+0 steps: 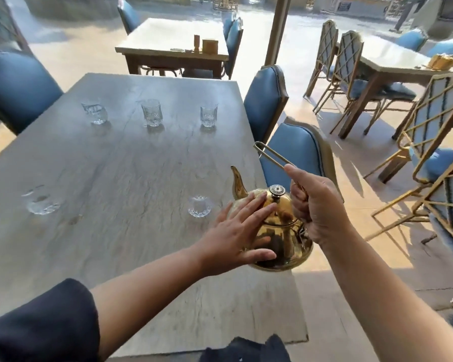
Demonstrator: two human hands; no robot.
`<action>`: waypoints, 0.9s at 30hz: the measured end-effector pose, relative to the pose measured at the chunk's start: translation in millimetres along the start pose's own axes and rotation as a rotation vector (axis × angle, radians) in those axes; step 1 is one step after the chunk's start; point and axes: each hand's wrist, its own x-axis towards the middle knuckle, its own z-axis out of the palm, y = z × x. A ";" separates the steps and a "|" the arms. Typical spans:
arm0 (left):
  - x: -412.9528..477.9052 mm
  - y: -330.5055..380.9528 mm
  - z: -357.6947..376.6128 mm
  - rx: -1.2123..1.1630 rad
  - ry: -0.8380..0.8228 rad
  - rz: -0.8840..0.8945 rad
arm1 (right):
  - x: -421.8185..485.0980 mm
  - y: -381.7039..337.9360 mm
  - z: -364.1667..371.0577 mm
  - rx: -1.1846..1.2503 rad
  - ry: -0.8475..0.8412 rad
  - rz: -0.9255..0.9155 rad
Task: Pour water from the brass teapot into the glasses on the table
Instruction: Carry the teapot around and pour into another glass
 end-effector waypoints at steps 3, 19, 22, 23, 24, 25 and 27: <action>8.6 14.3 5.3 0.031 0.025 -0.048 | 5.2 -6.5 -16.1 0.013 -0.061 -0.010; 59.4 37.2 -37.7 0.176 0.184 -0.067 | 54.4 -54.9 -51.1 0.174 -0.268 -0.034; 83.3 35.8 -41.6 0.183 0.250 -0.112 | 84.6 -63.3 -60.7 0.158 -0.329 -0.037; 93.0 36.5 -41.2 0.189 0.273 -0.133 | 95.8 -65.4 -64.9 0.150 -0.348 -0.025; 102.5 37.2 -39.7 0.200 0.301 -0.157 | 107.6 -66.9 -68.8 0.146 -0.373 -0.013; 112.1 37.7 -37.8 0.218 0.329 -0.185 | 119.6 -68.7 -72.3 0.142 -0.404 -0.005; 132.9 39.1 -34.7 0.253 0.377 -0.245 | 144.1 -73.9 -79.7 0.134 -0.462 -0.002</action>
